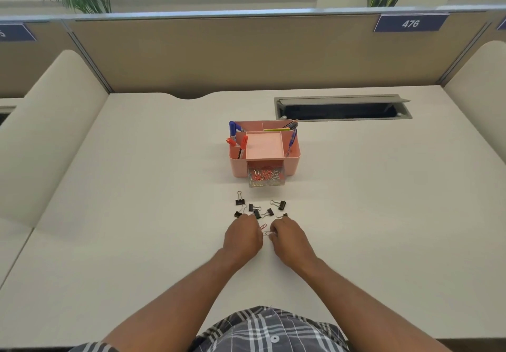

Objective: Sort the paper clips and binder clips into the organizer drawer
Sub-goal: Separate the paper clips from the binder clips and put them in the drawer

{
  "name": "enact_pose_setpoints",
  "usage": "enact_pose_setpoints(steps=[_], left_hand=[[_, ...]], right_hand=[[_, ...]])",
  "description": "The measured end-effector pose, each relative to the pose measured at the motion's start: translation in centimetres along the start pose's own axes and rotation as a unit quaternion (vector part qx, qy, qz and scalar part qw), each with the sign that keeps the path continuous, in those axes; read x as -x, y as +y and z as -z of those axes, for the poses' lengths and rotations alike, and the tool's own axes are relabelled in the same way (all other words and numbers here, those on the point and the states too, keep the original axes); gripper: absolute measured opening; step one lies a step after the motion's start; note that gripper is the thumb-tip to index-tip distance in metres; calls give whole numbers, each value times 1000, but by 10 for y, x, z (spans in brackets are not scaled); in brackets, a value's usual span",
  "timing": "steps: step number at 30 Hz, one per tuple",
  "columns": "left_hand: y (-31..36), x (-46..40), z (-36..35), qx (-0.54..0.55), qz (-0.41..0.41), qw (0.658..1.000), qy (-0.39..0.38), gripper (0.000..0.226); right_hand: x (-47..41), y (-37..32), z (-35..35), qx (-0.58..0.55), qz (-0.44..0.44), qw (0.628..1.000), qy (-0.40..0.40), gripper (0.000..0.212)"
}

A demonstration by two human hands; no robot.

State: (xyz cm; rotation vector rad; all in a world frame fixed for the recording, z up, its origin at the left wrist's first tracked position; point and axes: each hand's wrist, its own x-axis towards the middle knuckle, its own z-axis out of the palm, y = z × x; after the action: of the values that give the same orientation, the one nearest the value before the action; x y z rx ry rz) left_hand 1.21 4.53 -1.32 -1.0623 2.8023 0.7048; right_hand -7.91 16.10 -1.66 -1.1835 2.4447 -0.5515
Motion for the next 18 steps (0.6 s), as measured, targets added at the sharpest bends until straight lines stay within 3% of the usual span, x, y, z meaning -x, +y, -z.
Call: enact_pose_setpoints(steps=[6, 12, 14, 18], left_hand=[[-1, 6, -2, 23, -7, 1000, 14, 13], [-6, 4, 4, 144, 22, 989, 34, 10], [-5, 0, 12, 186, 19, 981, 58, 11], [7, -20, 40, 244, -29, 960, 134, 13]], right_hand=[[-1, -4, 1, 3, -3, 1000, -11, 11], [3, -2, 2, -5, 9, 1000, -21, 16], [-2, -1, 11, -34, 9, 999, 6, 17], [-27, -13, 48, -109, 29, 985, 132, 13]])
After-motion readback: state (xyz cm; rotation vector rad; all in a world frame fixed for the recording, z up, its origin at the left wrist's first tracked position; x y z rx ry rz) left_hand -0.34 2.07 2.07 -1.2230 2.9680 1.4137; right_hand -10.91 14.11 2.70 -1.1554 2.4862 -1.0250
